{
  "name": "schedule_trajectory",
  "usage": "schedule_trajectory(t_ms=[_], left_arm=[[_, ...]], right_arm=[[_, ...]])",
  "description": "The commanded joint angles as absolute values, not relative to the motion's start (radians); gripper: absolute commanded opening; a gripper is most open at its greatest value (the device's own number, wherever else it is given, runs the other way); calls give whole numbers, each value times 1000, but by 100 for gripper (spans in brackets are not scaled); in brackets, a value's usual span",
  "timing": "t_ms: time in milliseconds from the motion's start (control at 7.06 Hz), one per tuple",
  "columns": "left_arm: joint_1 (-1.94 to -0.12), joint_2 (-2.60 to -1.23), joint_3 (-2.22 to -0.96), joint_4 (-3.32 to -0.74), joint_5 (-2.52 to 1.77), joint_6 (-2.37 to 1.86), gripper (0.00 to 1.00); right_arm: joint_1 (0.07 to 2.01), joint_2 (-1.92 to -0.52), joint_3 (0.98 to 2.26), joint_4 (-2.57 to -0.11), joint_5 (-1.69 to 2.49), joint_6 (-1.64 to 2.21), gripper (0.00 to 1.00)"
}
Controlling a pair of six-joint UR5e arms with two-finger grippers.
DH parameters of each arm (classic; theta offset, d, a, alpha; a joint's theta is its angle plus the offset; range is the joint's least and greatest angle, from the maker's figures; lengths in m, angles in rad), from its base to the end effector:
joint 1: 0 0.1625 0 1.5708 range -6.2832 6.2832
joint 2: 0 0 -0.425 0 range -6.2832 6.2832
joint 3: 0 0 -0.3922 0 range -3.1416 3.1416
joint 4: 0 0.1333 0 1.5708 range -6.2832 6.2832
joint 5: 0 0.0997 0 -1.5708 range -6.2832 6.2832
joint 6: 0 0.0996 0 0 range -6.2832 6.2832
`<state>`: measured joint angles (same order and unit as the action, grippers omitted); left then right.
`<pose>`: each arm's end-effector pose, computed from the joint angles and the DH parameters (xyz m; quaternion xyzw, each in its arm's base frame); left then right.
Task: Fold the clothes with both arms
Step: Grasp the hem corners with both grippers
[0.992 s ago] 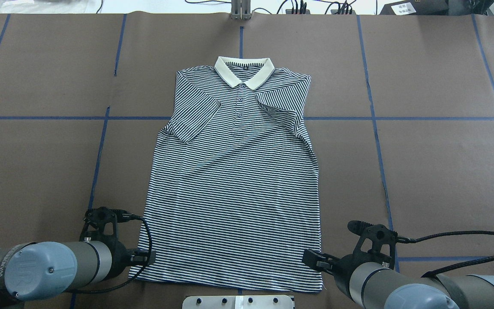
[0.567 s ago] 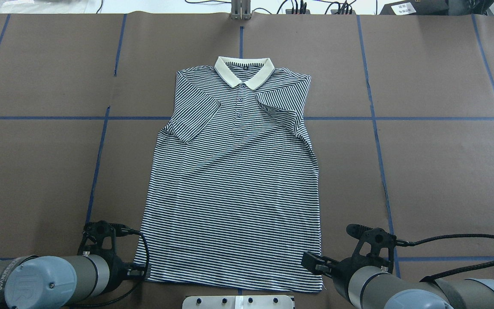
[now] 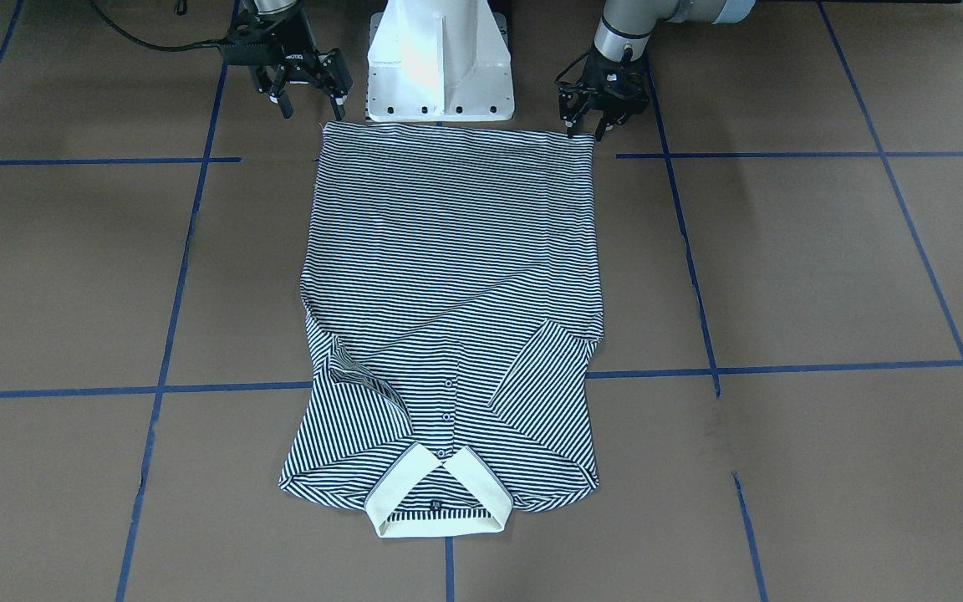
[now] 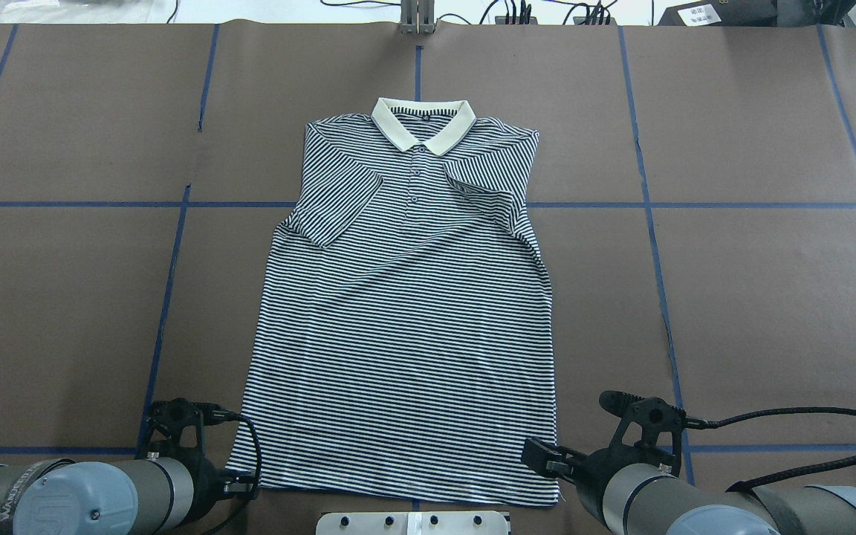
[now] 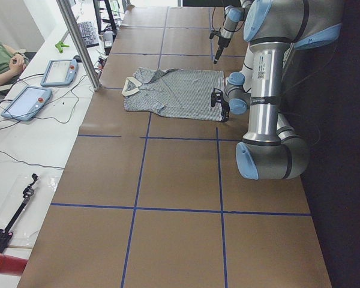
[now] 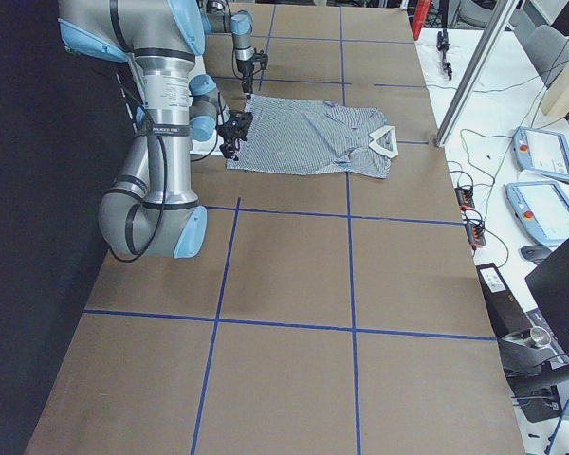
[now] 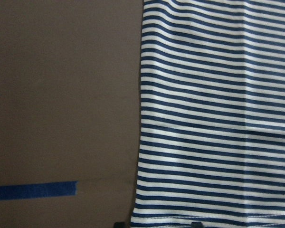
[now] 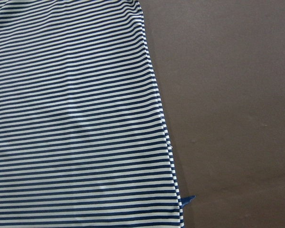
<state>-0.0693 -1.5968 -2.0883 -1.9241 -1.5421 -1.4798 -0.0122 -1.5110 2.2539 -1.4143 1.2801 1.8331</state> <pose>0.4762 -0.1695 0.3688 0.0476 0.4311 0.0036 0.9011 -0.4529 -0.1563 0.3027 0.0704 -0.4439 0.1736 0.8763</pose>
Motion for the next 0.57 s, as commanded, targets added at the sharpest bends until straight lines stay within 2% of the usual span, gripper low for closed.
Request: schedule_trajectory(t_ms=[0, 425], left_arm=[[-71, -1597, -2089, -1924, -1543, -1482, 55], [-71, -1595, -2086, -1922, -1545, -1491, 55]], right_arm=[[-14, -1511, 2253, -1414, 1278, 1833, 96], [-15, -1511, 2253, -1414, 1275, 1833, 97]])
